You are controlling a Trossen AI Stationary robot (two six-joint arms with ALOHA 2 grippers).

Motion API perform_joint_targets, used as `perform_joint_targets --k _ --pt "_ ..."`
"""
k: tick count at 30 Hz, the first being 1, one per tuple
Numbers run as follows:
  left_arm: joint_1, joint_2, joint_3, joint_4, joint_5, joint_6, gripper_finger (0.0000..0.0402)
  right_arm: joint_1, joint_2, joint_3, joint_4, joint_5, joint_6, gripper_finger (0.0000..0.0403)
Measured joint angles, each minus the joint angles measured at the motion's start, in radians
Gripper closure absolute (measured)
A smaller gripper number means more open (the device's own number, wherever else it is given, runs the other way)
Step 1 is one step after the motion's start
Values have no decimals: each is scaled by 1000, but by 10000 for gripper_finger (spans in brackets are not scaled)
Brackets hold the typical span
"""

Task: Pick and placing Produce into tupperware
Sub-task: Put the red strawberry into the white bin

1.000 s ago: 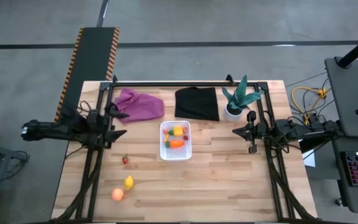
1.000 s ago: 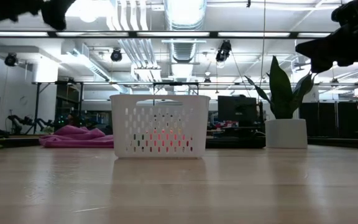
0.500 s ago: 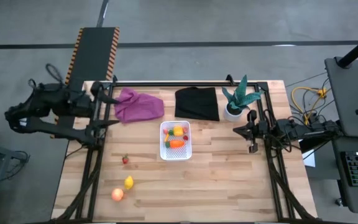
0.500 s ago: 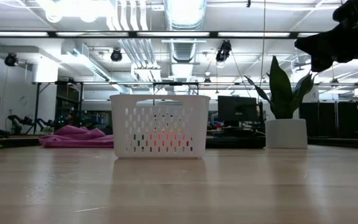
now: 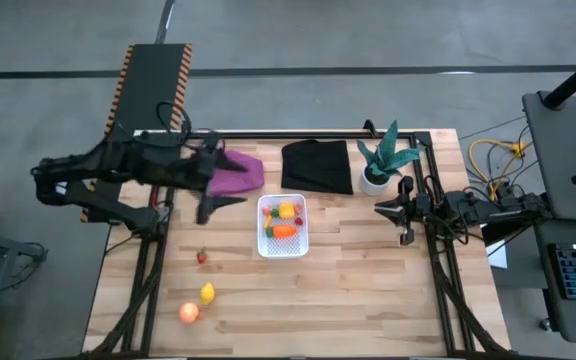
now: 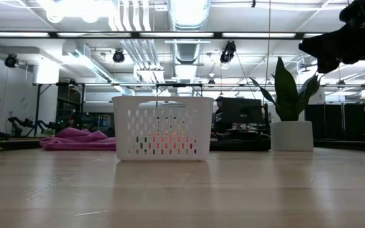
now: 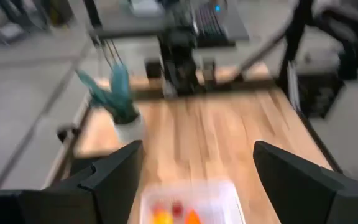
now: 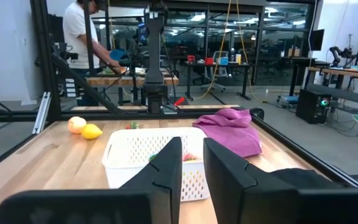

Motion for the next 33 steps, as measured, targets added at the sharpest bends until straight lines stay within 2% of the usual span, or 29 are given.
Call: perform_joint_targets --k 2,6,11,17,21,24,28,33 --pt "0 24 -3 144 -27 53 111 0 0 0 0 0 0 338" --pt "0 109 -19 405 -43 297 111 0 0 0 0 -2 28 331" --pt "0 225 -9 596 -60 358 111 0 0 0 0 -3 81 323" --pt "0 293 25 604 -184 416 111 0 0 0 0 -3 105 322" --pt "0 308 22 602 -199 416 111 0 0 0 0 -3 104 327" --pt "0 305 23 608 -211 477 111 0 0 0 0 -3 104 329" --pt "-8 298 17 595 -360 468 111 0 0 0 0 -3 104 328" --pt "-7 264 25 606 -374 471 111 0 0 0 0 -3 101 321"
